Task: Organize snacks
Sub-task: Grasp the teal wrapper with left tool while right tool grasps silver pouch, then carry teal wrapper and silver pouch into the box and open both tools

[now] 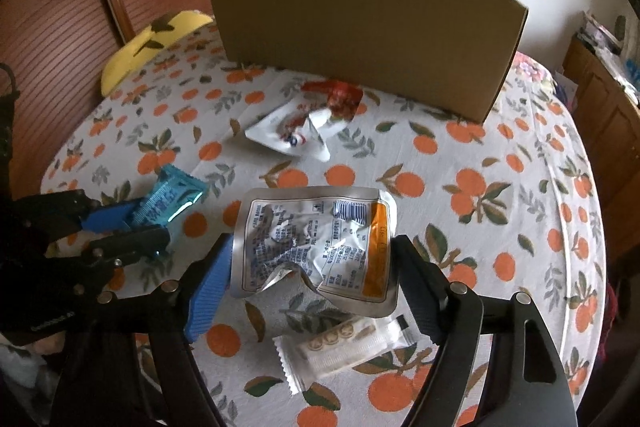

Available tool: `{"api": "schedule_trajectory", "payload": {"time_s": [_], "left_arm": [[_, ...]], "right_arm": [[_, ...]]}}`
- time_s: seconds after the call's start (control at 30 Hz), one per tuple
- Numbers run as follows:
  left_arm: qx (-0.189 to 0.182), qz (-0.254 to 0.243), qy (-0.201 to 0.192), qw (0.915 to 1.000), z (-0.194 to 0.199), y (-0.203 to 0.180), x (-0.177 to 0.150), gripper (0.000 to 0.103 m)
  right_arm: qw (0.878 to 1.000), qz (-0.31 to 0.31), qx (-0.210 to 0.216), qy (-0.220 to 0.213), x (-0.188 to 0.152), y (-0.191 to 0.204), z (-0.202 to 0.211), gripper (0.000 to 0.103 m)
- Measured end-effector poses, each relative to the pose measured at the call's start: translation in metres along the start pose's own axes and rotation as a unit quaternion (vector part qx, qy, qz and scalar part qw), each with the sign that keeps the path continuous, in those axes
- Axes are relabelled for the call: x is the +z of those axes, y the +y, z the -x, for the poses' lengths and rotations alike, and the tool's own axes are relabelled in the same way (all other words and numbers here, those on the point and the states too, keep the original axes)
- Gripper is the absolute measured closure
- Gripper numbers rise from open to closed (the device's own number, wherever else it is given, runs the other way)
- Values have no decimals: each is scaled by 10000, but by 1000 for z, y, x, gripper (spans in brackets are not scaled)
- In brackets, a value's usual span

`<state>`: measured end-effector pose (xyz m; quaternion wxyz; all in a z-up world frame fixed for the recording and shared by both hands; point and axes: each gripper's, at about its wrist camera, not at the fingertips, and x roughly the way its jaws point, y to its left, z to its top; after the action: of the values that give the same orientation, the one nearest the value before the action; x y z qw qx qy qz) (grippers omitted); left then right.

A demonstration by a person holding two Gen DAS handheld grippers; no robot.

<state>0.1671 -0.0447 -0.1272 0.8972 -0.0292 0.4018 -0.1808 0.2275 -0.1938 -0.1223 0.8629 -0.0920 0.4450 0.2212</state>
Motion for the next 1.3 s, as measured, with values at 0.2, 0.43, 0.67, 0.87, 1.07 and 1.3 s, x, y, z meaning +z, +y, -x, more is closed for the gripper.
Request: {"api": "schedule_trajectory", "payload": {"time_s": [0.2,0.43,0.67,0.87,1.07,1.3], "left_arm": [[7,-33,-171,9998,13,1,11,79],[59,-108,-379,9992,28,5,28,79],[121,-246,-582,9979,41,3,49,79],[180,-398,-707,9965,45,2,68,79],[246,-503,-803,9952,44,6,89,79],[229,-568,-890,9941,40,11,113,79]], "right_arm": [[9999,51,-41,-156,6,1,15,23],[9995,76,-101,-305,14,-3,31,23],[9988,89,-182,-442,22,-9,45,23],[9980,135,-243,-570,33,-16,57,23],[9972,209,-282,-667,48,-23,62,23],[9964,314,-313,-721,66,-30,62,23]]}}
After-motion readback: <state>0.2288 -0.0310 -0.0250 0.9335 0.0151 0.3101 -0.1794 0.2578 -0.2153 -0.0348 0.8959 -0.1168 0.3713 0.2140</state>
